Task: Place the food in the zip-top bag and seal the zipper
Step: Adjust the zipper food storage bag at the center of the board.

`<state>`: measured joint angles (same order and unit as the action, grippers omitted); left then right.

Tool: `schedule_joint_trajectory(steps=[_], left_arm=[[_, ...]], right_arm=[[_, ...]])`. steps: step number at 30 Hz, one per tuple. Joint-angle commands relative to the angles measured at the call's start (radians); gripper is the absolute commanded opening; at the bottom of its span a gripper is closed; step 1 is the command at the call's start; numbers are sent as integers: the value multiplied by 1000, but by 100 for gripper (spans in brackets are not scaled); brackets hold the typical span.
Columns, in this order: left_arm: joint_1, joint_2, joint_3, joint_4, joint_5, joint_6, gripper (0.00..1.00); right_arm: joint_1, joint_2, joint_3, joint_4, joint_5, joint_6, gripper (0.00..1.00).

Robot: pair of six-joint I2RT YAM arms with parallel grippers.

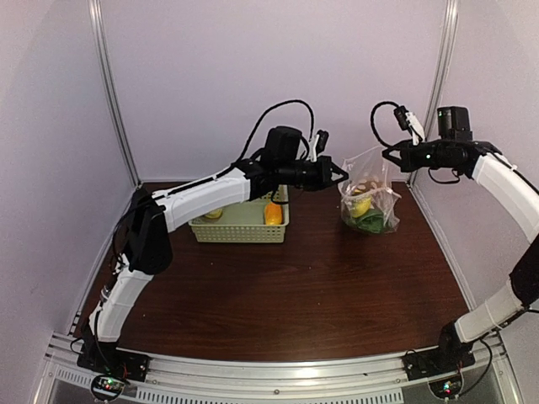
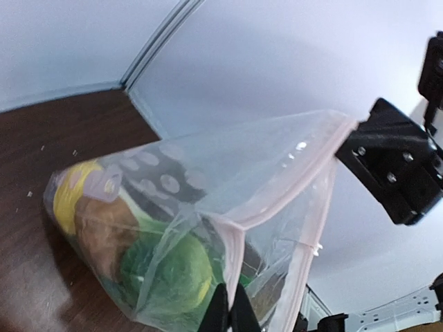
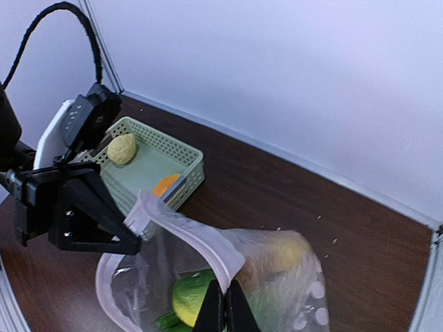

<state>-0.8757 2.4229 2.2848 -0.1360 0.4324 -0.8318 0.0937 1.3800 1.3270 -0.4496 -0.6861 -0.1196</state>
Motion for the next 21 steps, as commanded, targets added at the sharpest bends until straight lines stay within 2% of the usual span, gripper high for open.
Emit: schedule_joint_trajectory(steps=[1, 3, 6, 8, 11, 13, 18, 21], left_arm=[[2, -15, 141, 173, 110, 22, 0], [-5, -42, 139, 186, 78, 38, 0], [-4, -63, 116, 51, -83, 39, 3], [-6, -74, 65, 116, -47, 2, 4], [-8, -38, 101, 82, -50, -4, 3], [-8, -36, 108, 110, -20, -3, 0], [-4, -36, 107, 176, -22, 26, 0], [-1, -30, 109, 163, -22, 55, 7]], right_arm=[[2, 60, 360, -246, 305, -149, 0], [4, 68, 420, -270, 373, -174, 0], [13, 73, 410, -302, 373, -194, 0], [15, 81, 381, -317, 368, -190, 0], [17, 81, 329, -309, 365, -183, 0], [17, 72, 334, -307, 356, -177, 0], [17, 34, 351, -233, 390, -151, 0], [17, 31, 361, -211, 389, -129, 0]])
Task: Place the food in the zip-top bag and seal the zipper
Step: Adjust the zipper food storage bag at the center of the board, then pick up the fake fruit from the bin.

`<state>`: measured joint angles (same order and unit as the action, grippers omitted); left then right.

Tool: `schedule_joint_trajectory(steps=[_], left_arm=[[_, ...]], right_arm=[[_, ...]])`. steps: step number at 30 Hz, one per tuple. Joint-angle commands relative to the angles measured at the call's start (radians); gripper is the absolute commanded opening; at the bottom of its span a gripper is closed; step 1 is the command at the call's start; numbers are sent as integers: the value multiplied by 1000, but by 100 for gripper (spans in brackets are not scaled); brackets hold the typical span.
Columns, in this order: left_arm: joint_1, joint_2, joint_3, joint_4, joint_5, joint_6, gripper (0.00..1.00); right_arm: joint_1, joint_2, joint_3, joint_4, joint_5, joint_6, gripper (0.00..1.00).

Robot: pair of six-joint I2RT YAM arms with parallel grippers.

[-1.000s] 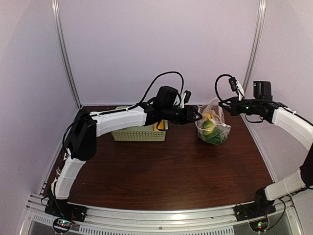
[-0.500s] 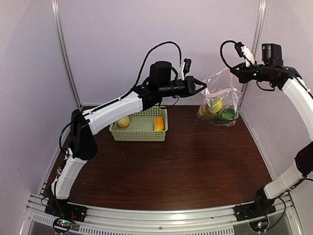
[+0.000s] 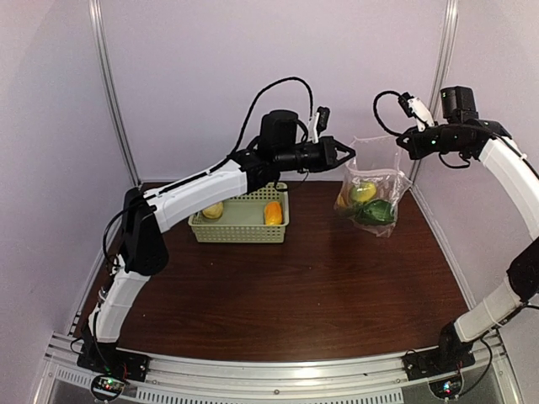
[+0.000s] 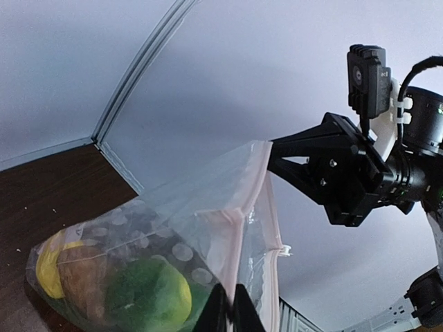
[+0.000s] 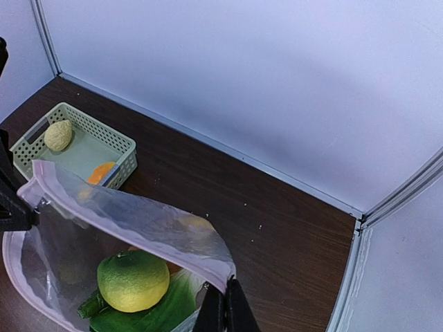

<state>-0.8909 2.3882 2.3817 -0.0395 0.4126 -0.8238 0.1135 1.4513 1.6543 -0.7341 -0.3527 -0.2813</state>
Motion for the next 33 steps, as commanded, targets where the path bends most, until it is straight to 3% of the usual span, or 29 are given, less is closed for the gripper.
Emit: schedule_joint_trajectory(steps=[1, 3, 6, 10, 12, 15, 21, 33], left_arm=[[20, 8, 8, 49, -6, 56, 10], [35, 7, -20, 8, -3, 68, 18], [75, -8, -90, -54, 28, 73, 38], [123, -148, -354, 6, 116, 135, 48], [140, -256, -543, 1, 45, 206, 56], [176, -354, -627, -194, -173, 339, 69], [232, -373, -640, -488, -517, 476, 75], [331, -325, -628, -518, -636, 480, 81]], right_arm=[[-2, -48, 14, 94, 38, 45, 0], [1, -56, -37, 123, -19, 68, 0], [19, -41, -131, 150, -81, 99, 0], [53, -47, -212, 175, -134, 95, 0], [65, -48, -220, 181, -135, 89, 0], [68, -43, -225, 196, -147, 94, 0], [71, -37, -279, 245, -181, 112, 0], [81, -54, -320, 269, -230, 125, 0]])
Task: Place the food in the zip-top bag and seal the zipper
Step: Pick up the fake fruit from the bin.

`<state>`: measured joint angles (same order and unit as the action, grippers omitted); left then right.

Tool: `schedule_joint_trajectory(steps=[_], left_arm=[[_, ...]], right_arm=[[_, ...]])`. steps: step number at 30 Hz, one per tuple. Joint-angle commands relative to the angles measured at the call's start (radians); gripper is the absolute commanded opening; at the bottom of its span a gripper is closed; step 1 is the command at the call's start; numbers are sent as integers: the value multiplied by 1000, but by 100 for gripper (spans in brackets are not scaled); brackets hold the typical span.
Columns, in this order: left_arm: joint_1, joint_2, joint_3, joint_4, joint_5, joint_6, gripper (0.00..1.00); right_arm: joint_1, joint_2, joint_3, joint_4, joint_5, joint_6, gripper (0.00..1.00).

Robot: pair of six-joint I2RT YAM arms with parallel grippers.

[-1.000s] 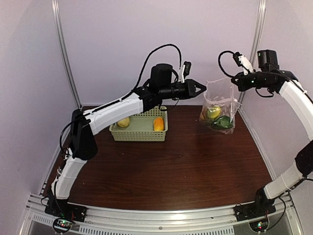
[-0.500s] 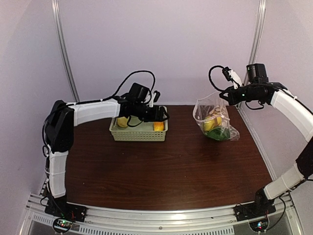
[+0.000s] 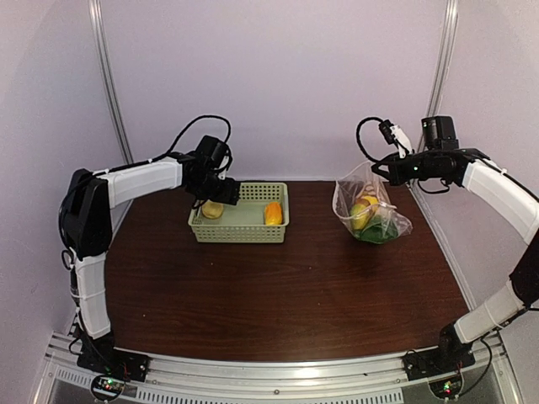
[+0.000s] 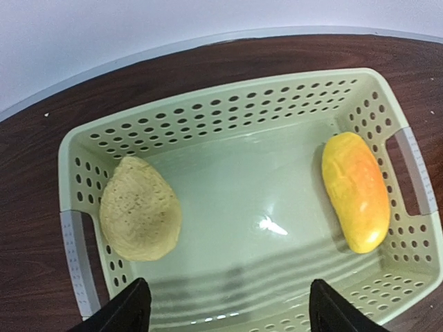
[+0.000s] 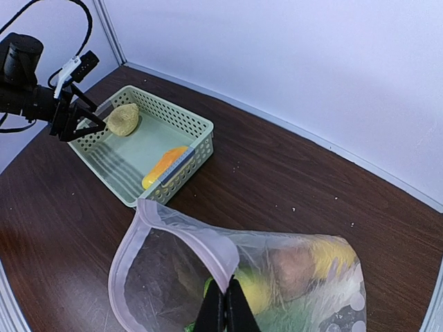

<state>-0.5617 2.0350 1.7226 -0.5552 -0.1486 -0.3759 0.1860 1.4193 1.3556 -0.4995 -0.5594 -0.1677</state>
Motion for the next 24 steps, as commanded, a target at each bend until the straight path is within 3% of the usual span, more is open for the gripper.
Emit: schedule_joint_trajectory(steps=[1, 10, 24], left_arm=[[3, 35, 45, -3, -92, 35, 82], [20, 167, 211, -112, -274, 47, 86], [50, 298, 316, -139, -324, 50, 83]], right_arm=[[9, -25, -25, 36, -25, 11, 0], [11, -33, -47, 48, -26, 18, 0], [12, -35, -57, 49, -27, 19, 0]])
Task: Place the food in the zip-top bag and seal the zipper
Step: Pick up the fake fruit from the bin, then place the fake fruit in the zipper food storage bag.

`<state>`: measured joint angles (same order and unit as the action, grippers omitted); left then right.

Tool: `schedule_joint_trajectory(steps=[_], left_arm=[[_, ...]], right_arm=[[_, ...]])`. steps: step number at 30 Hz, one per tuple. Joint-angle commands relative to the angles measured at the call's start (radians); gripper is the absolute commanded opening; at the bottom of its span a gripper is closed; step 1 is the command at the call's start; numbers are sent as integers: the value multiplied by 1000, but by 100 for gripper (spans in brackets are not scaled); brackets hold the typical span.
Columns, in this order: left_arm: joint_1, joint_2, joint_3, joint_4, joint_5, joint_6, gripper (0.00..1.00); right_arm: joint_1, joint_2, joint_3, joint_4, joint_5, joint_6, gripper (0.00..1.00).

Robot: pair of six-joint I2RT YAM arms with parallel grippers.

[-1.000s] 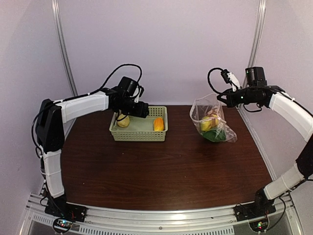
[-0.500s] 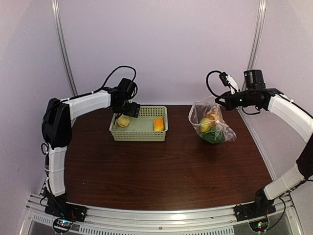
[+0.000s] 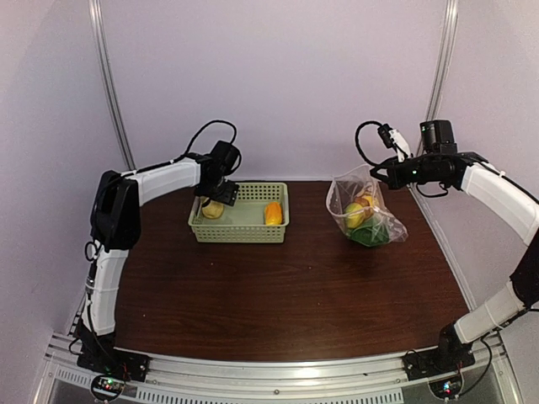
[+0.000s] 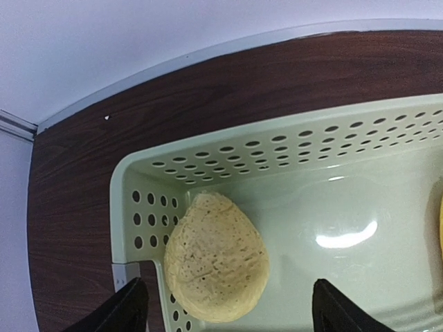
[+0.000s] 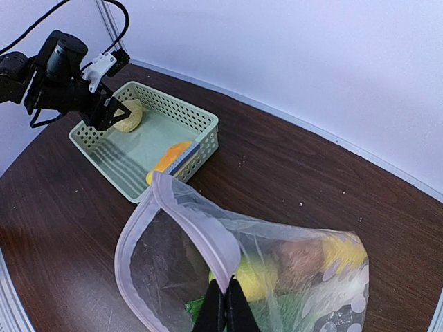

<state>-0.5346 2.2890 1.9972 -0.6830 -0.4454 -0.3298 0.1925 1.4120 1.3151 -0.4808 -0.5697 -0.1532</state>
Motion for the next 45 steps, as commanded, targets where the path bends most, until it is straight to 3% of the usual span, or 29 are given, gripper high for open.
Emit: schedule_joint_trajectory(steps=[1, 14, 20, 26, 36, 41, 45], left_arm=[[27, 55, 47, -12, -26, 6, 83], [34, 164, 102, -23, -44, 8, 82], [33, 168, 119, -28, -3, -4, 66], [33, 68, 108, -30, 60, -14, 52], [-19, -205, -53, 112, 358, -84, 46], [-120, -311, -184, 357, 677, -62, 45], [-224, -319, -203, 530, 901, -62, 43]], right_arm=[[7, -28, -19, 31, -16, 6, 0], [7, -24, -28, 30, -18, -2, 0], [7, -30, -28, 27, -13, -5, 0], [7, -51, -48, 38, 10, -13, 0], [7, -52, -50, 42, 7, -8, 0], [7, -49, -47, 44, 8, -8, 0], [7, -50, -47, 44, 7, -6, 0]])
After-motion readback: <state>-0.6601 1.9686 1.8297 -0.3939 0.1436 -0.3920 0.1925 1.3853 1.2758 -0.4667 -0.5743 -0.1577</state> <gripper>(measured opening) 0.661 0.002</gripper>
